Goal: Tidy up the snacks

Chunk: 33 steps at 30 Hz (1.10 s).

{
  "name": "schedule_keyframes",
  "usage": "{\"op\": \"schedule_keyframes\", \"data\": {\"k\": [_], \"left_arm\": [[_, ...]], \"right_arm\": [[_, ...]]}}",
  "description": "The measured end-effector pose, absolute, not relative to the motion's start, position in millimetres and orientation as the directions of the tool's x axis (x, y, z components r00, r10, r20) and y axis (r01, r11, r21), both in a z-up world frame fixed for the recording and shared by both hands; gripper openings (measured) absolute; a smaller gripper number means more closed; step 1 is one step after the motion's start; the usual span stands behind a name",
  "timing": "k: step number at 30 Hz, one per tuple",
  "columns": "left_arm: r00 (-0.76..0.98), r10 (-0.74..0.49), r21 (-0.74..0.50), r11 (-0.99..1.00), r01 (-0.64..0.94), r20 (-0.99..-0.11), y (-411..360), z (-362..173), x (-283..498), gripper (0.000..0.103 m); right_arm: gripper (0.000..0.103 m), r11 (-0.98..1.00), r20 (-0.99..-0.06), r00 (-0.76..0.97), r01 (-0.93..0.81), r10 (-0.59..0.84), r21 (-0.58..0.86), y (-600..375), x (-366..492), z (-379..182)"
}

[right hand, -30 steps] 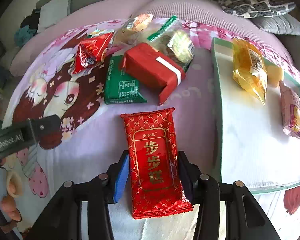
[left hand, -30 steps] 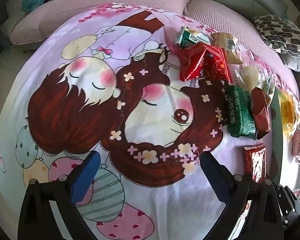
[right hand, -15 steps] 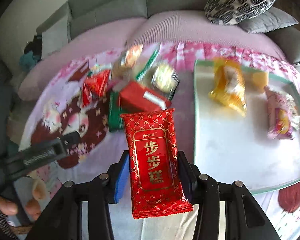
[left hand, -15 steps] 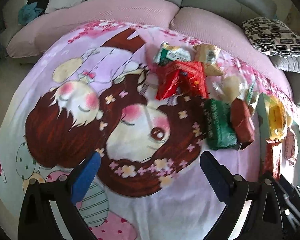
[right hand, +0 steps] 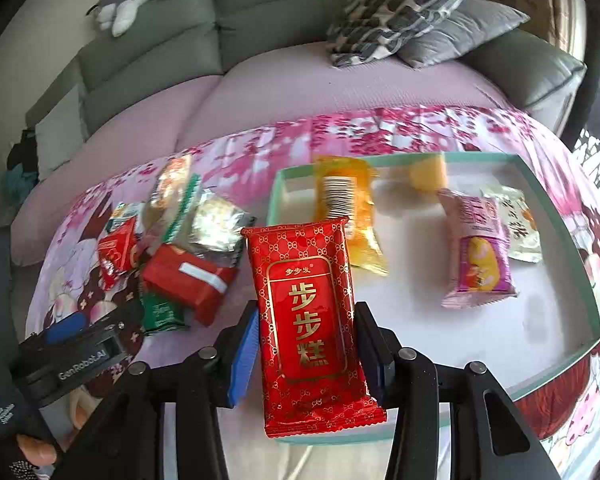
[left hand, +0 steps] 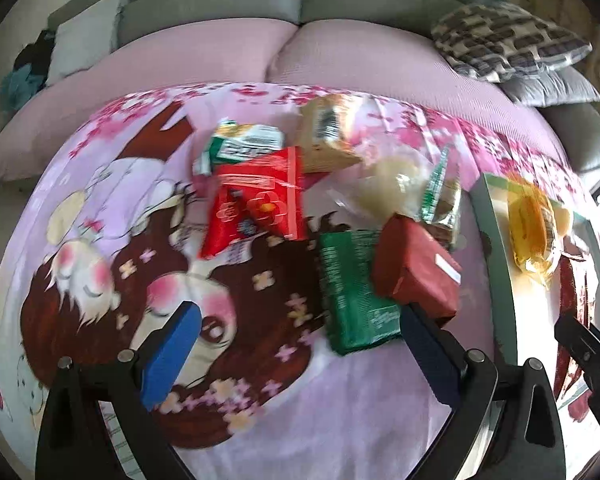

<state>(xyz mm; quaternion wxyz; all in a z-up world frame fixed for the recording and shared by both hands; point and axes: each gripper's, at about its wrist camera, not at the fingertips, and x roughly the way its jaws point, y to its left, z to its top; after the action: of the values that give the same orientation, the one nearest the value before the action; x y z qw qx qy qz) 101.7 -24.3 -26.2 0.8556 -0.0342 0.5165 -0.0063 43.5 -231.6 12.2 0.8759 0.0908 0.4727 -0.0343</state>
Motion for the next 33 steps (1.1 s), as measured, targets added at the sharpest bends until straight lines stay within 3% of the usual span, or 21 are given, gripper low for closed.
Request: {"op": "schedule_keyframes", "data": {"k": [10,15,28,31,33], "left_arm": [[0.433,-0.021,-0.011,1.0,0.025,-0.901,-46.5,-43.0,115.1,0.099],[0.42,-0.022,-0.009,0.999,0.033,-0.907,-49.5,-50.4,122.0,0.079],[0.422,-0.036,-0.034,0.999,0.014,-0.906,-47.8,-58.2,130.9,0.075],[0.427,-0.027,-0.028,1.0,0.004,-0.904,-45.2,-56.9,131.2,0.059],[0.429,-0.014,-0.015,1.0,0.0,-0.903,-44.6,-55.4,132.1,0.042]], "right_arm": [[0.048,0.978,-0.846,0.532,0.159,0.028,0.132,-238.1,45.5,4.8],[0.048,0.978,-0.852,0.523,0.163,0.026,0.13,-237.9,47.3,2.9],[0.048,0.981,-0.865,0.501,0.16,0.016,0.111,-234.7,50.9,-2.3],[0.048,0.982,-0.867,0.497,0.158,0.014,0.106,-233.7,51.1,-2.9],[0.048,0.982,-0.868,0.496,0.157,0.013,0.105,-233.8,51.4,-2.8]]}}
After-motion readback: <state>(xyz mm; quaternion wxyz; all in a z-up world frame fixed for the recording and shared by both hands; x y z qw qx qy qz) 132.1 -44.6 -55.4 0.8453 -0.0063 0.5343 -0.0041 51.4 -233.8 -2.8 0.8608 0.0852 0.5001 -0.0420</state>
